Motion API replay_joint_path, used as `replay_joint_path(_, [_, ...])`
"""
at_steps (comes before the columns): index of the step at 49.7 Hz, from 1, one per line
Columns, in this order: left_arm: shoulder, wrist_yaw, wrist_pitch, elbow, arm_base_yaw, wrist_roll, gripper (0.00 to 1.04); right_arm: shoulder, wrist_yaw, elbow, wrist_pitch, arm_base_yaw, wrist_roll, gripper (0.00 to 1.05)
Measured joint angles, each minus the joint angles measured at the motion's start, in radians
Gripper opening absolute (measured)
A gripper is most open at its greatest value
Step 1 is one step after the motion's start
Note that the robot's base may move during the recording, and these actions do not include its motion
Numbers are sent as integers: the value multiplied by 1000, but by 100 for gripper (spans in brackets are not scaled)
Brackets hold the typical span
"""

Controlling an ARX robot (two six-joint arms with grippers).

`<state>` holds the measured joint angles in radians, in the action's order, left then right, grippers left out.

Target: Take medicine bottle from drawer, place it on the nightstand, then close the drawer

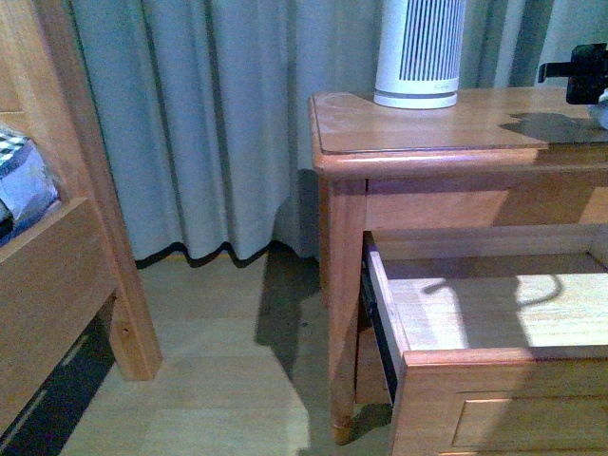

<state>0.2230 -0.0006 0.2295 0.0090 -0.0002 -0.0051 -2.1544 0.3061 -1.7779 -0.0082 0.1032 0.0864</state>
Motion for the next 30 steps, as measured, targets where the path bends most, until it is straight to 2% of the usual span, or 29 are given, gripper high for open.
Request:
replay_joint_path(10, [0,0,0,0,0,0,98,3,12,0,30,0,-3,76])
replay_joint_path(17, [0,0,0,0,0,0,98,60,40,56,119,-6,-29,97])
replay_joint_path(23, [0,0,0,0,0,0,98,195,42,173,177,-17,-31,98])
replay_joint_path(30, [0,0,0,0,0,0,98,452,53,420,296,-47,-20,98])
